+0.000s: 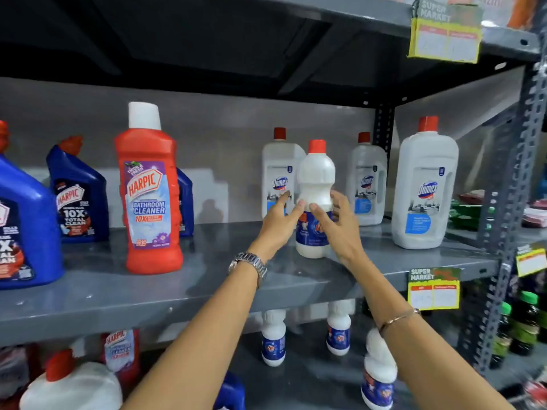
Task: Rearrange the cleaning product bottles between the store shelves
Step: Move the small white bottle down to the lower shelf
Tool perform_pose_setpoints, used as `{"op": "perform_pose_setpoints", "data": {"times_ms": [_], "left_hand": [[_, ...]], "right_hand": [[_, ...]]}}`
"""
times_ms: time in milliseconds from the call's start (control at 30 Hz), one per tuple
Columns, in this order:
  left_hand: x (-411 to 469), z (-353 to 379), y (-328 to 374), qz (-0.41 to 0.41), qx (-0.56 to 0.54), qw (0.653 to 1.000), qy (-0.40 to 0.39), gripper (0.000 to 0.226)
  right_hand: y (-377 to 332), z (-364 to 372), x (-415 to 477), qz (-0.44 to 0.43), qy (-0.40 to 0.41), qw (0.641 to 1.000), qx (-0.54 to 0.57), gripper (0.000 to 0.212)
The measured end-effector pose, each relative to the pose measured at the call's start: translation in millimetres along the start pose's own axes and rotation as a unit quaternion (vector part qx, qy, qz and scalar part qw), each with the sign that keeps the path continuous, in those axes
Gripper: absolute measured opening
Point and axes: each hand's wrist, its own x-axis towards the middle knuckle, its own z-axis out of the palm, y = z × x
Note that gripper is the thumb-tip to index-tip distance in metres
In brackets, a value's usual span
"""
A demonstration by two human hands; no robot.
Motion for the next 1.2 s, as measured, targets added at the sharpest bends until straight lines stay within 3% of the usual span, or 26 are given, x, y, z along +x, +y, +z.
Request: {"op": "perform_pose_setpoints", "data": {"times_ms": [133,267,433,600,900,1033,1200], "left_hand": [[-1,1,3,-0.034,-0.087,0.995,-0.032,0.045],[-5,1,1,-0.025,-0.088,0.995,-0.025,0.046],[-17,-1,6,0.007,-0.07,0.997,-0.016,0.045],[-56,0,20,0.039,-0.091,0.995,-0.001,0.026],[-158,12,21,0.116,-0.141,0.983,-0.014,0.033],[-194,33,-32,0.082,-0.126,0.989,-0.015,0.037],[-215,62,-122,-0.051,-0.112,0.991,-0.046,0.046]], "right_hand": [[-1,-1,5,0.034,-0.008,0.997,0.07,0.041],[-1,-5,6,0.046,-0.008,0.992,0.115,0.044],[-10,-14,-5,0.055,0.011,0.993,0.104,0.043],[-40,-33,-38,0.026,0.022,0.992,0.122,0.036],[-66,-87,-126,0.002,-0.035,0.993,0.111,0.044],[-27,-95,-170,0.043,-0.071,0.991,0.107,0.051],[56,-79,-216,0.139,-0.1,0.982,0.081,0.056]]}}
